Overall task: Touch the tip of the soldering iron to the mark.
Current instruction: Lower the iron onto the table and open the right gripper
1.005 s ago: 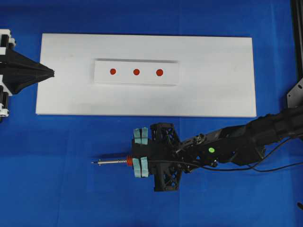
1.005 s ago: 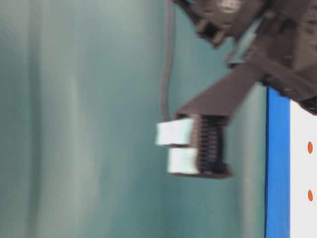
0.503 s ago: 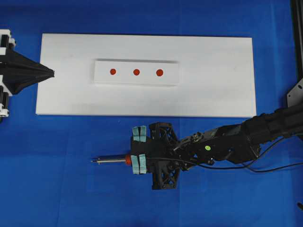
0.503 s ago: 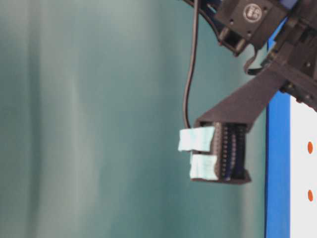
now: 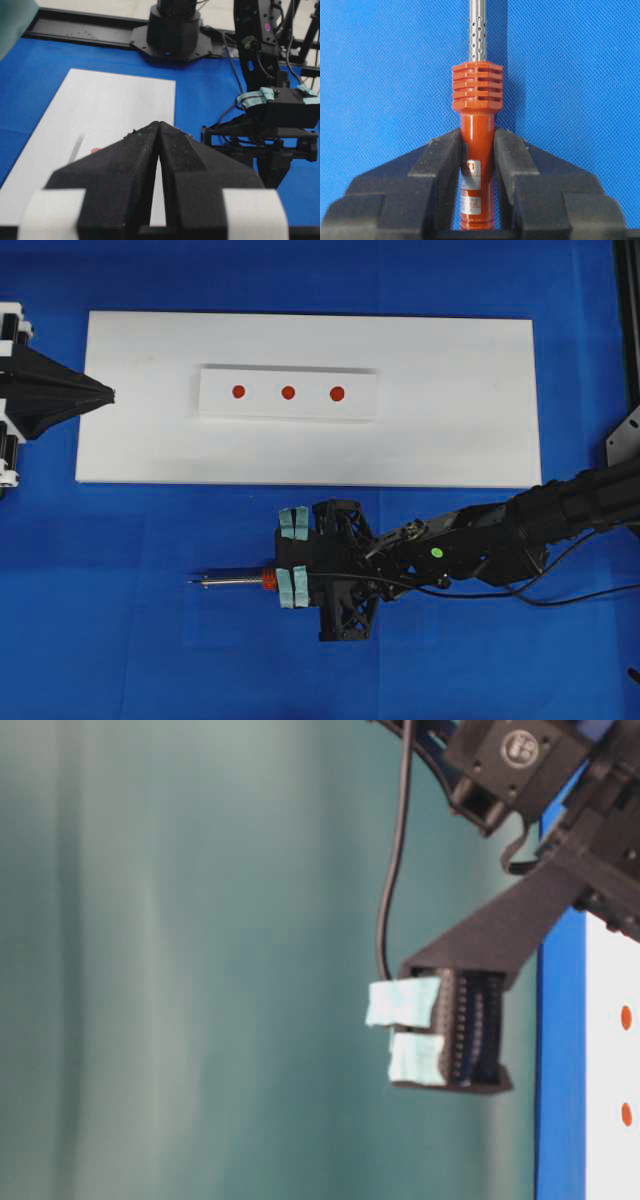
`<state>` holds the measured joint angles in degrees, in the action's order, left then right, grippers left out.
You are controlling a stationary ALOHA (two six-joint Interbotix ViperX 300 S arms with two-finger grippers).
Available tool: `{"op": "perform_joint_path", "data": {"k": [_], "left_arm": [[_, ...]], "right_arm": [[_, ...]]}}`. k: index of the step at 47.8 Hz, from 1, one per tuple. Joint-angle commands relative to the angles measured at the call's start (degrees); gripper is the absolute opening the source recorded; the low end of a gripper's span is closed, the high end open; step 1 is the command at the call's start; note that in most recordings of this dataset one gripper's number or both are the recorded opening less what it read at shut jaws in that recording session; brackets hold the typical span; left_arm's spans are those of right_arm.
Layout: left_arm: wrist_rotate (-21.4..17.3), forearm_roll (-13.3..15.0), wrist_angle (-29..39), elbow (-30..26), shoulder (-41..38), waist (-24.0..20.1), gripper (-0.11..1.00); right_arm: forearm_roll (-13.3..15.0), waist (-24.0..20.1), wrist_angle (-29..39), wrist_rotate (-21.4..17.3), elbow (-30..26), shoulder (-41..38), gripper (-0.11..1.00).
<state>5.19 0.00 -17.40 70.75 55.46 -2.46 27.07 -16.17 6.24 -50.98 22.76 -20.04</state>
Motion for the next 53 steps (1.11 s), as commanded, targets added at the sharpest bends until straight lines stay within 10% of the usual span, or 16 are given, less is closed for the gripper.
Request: {"op": "perform_joint_path", "data": {"k": [1,14,53], "left_arm": [[0.0,-0.1,-0.3,-0.6,-0.1,0.1,0.00],[0.0,-0.1,-0.3,-0.5,-0.2,0.2,0.00],[0.1,-0.1,-0.3,-0.6,-0.2,0.2,0.00]], "right_arm": [[-0.4,0.1,-0.1,0.0,-0.8,0.8,0.21],[-0.4,-0.3,5.1,0.2,-2.4,1.8,0.94],[4.4,-1.5,18.9,1.1,-2.4,17.1,0.92]]}}
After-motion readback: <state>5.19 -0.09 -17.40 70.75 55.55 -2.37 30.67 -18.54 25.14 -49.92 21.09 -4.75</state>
